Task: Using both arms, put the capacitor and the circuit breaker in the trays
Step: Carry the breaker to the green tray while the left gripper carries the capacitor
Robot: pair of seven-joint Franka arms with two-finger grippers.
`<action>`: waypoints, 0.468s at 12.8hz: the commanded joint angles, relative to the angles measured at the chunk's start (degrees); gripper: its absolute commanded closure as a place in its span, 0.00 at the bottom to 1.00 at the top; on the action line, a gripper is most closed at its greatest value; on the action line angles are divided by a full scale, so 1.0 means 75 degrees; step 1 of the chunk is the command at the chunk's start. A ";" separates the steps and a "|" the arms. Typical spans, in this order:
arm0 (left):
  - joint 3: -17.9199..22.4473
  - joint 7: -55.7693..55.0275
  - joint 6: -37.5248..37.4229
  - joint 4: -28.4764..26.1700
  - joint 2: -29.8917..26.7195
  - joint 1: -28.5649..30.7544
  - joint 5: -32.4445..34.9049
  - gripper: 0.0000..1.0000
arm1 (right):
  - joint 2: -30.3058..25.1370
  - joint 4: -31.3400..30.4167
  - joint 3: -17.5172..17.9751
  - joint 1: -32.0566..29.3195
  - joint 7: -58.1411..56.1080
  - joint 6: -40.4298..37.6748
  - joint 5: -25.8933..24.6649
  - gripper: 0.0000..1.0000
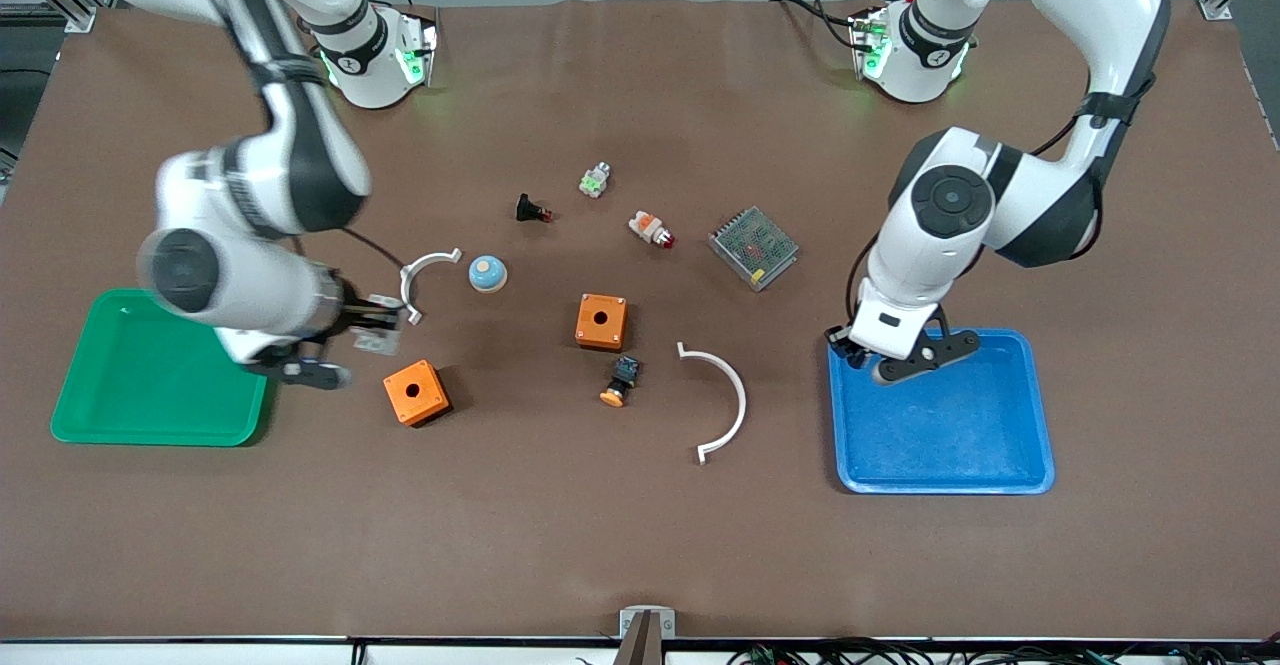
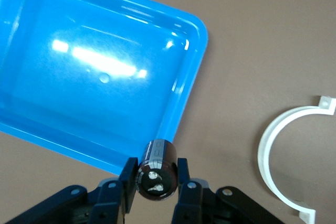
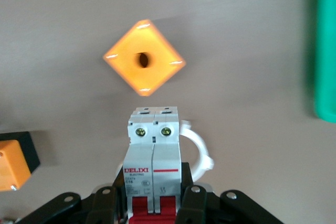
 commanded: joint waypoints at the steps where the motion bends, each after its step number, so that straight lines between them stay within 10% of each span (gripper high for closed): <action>1: -0.0080 0.0441 -0.0220 -0.0110 -0.0228 0.0390 0.0059 1.00 | 0.0048 0.0463 0.0146 -0.1246 -0.0944 -0.0625 -0.0016 0.83; 6: -0.0045 0.1916 -0.0140 -0.0110 0.0286 0.1690 -0.0047 1.00 | 0.0363 0.0499 0.0146 -0.3450 -0.3521 -0.0113 -0.0836 0.83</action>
